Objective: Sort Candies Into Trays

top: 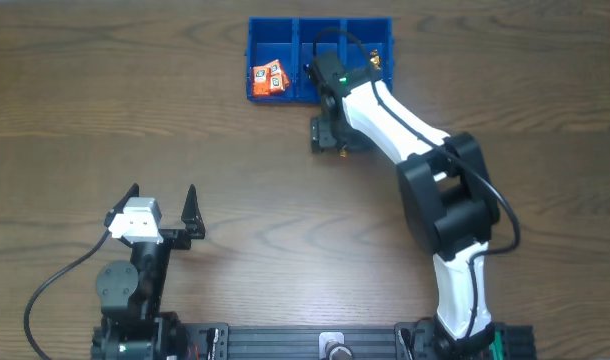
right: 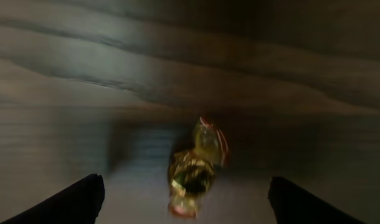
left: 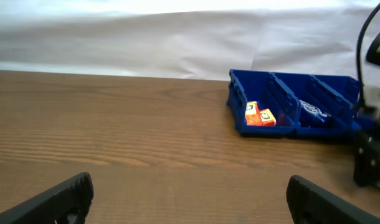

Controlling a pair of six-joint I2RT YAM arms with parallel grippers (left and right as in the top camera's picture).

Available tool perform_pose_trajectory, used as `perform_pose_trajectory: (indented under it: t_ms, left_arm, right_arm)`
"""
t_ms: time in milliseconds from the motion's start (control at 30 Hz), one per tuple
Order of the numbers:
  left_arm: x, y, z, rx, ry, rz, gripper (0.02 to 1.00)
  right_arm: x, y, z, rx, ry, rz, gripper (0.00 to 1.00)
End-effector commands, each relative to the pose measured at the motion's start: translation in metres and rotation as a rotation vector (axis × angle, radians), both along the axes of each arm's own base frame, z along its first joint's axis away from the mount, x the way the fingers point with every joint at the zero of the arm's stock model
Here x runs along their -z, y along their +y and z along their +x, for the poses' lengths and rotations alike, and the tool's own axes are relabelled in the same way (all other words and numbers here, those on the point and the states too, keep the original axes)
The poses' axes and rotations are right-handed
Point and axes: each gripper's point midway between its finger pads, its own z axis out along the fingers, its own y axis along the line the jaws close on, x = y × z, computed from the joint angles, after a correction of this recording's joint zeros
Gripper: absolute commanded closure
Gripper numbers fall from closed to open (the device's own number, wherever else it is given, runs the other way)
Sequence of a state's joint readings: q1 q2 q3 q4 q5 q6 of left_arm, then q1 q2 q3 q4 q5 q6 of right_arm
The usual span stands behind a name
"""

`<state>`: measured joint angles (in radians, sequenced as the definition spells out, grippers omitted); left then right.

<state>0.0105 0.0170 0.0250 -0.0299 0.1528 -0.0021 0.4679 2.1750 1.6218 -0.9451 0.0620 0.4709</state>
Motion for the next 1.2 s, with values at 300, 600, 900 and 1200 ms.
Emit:
perform_pose_trajectory:
  t_ms: [300,600,900,1200]
  left_arm:
    - [0.017,-0.003,-0.001,0.022,0.048,0.002,0.023]
    - [0.017,-0.003,-0.001,0.022,0.048,0.002,0.020]
    - [0.017,-0.003,-0.001,0.022,0.048,0.002,0.023]
    - [0.017,-0.003,-0.001,0.022,0.048,0.002,0.020]
  right_arm:
    - [0.021,-0.005,-0.003,0.043,0.049,0.004,0.336]
    - [0.021,-0.004,0.000,0.044,0.036,0.010,0.584]
    - [0.021,-0.005,0.001,0.045,0.031,0.008,0.717]
    - [0.011,-0.004,0.003,0.045,0.014,0.016,0.820]
